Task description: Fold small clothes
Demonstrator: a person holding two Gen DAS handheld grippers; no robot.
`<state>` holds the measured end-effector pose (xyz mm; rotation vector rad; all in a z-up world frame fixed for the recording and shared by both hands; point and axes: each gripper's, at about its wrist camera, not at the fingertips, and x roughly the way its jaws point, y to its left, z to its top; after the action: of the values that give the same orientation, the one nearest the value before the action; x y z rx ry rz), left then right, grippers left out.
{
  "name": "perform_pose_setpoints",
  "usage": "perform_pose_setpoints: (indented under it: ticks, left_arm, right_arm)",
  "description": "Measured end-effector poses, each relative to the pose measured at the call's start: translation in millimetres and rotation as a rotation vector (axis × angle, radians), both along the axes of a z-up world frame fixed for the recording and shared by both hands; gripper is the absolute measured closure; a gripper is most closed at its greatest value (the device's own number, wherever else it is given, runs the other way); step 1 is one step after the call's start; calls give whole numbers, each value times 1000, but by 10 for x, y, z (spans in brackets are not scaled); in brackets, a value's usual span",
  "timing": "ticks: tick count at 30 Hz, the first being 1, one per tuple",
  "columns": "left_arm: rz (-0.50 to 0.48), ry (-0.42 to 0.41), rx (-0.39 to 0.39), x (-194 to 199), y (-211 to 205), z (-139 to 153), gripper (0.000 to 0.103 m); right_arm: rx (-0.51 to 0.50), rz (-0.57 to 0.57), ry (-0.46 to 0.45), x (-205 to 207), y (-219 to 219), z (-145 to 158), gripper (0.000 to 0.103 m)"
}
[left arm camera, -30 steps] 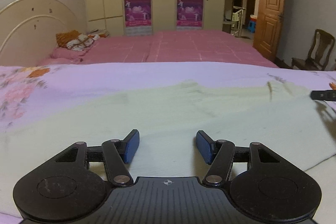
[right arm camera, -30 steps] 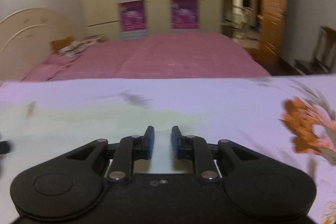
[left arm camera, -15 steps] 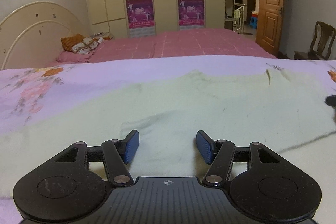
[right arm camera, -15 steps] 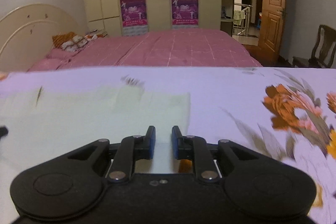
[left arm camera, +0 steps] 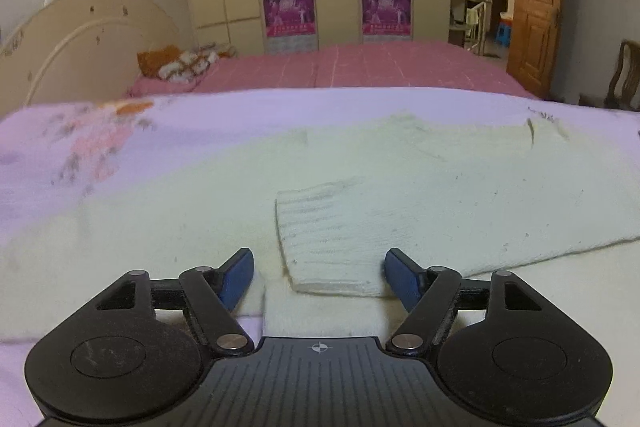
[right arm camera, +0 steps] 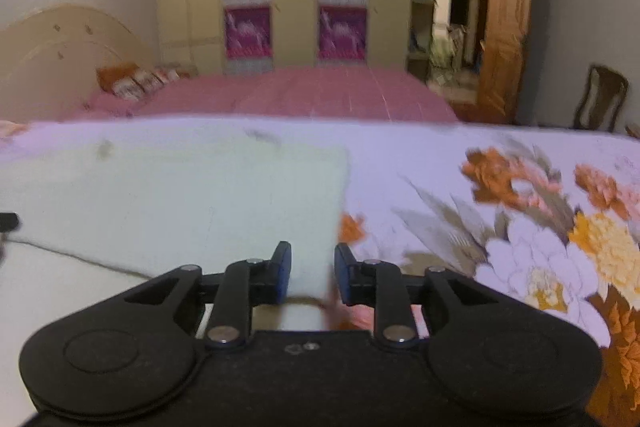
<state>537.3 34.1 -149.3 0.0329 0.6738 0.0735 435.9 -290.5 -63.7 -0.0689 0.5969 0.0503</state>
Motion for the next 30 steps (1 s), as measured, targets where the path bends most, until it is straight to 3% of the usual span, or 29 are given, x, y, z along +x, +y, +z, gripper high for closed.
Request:
perform_pose_setpoints:
  ticks: [1, 3, 8, 15, 17, 20, 23, 26, 28, 30]
  left_arm:
    - [4, 6, -12, -4, 33, 12, 31]
    - [22, 3, -14, -67, 113, 73, 31]
    - [128, -67, -114, -637, 792, 144, 30]
    - [482, -118, -361, -1415, 2397, -40, 31]
    - [569, -159, -473, -1597, 2779, -96, 31]
    - [625, -219, -637, -1728, 3177, -184, 31]
    - [665, -265, -726, -1734, 3366, -291, 31]
    - [685, -292, -749, -1665, 3415, -353, 33]
    - [705, -280, -734, -1562, 3474, -370, 46]
    - [737, -236, -716, -1460, 3545, -380, 78]
  right_arm:
    - [-18, -1, 50, 44, 39, -76, 81]
    - [-41, -14, 49, 32, 75, -66, 81]
    - [60, -48, -3, -153, -32, 146, 76]
    - [131, -90, 60, -355, -223, 37, 70]
    - [156, -106, 79, -398, -242, -14, 70]
    - [172, -109, 88, -450, -188, -32, 70]
    - [176, -103, 90, -426, -89, -23, 66]
    - [180, -103, 81, -378, -12, 2, 65]
    - [178, -108, 76, -341, 16, 13, 65]
    - [177, -113, 77, -316, 21, 10, 65]
